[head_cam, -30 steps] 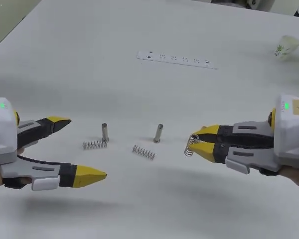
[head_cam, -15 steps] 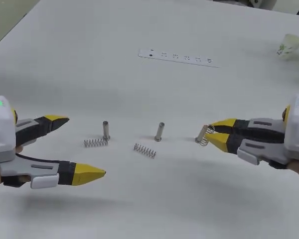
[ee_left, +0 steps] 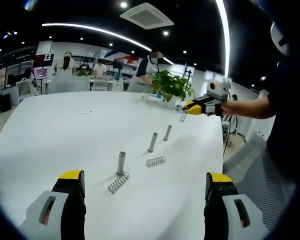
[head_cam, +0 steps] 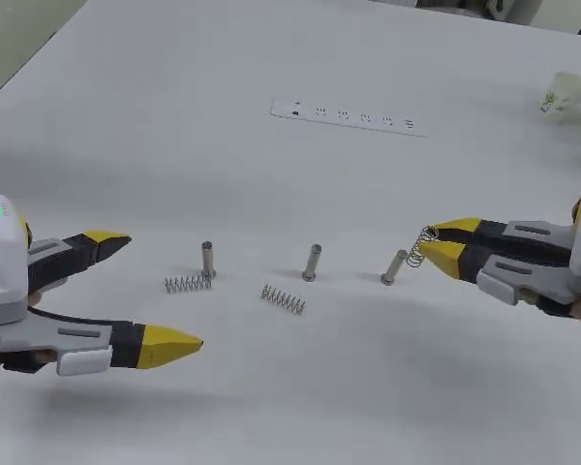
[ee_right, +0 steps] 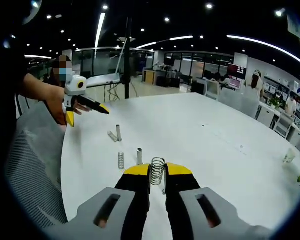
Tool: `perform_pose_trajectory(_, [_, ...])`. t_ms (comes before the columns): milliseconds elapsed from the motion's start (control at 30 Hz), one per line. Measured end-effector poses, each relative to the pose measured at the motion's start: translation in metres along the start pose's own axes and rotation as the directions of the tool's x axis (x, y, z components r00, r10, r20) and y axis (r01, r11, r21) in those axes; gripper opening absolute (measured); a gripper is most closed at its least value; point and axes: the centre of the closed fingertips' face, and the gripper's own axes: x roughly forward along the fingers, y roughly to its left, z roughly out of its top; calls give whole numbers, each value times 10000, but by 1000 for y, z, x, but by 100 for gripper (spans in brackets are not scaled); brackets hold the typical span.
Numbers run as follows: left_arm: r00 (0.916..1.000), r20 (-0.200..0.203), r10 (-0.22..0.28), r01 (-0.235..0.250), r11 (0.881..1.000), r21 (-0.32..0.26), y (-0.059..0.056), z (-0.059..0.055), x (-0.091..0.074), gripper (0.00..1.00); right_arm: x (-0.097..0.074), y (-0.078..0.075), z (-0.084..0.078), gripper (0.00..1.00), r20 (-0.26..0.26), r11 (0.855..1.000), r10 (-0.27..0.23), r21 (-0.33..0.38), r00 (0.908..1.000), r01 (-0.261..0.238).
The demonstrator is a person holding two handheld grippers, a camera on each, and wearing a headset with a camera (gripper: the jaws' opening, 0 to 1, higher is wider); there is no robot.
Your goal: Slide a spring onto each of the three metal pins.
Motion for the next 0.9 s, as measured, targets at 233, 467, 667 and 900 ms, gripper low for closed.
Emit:
perform_pose_trajectory(233, [10000,-13,-48,48,10000,51,-3,0,1,98,0,-7,-3,8,-54,9996,-247,126,9997,248])
perform_pose_trajectory(467, [10000,-60,-46,47,10000,74,-3,0,0,98,-1,-16,-2,8,65,9979,-512,409,9987,509])
perform_pose_trajectory(667, [10000,26,-74,74,9999,84,-3,3,0,98,0,-25,-4,8,106,9947,-725,744,9973,715])
perform_pose_trajectory(900, [10000,-11,-49,49,10000,74,-3,2,0,98,4,-28,-4,8,191,9919,-872,942,9960,850])
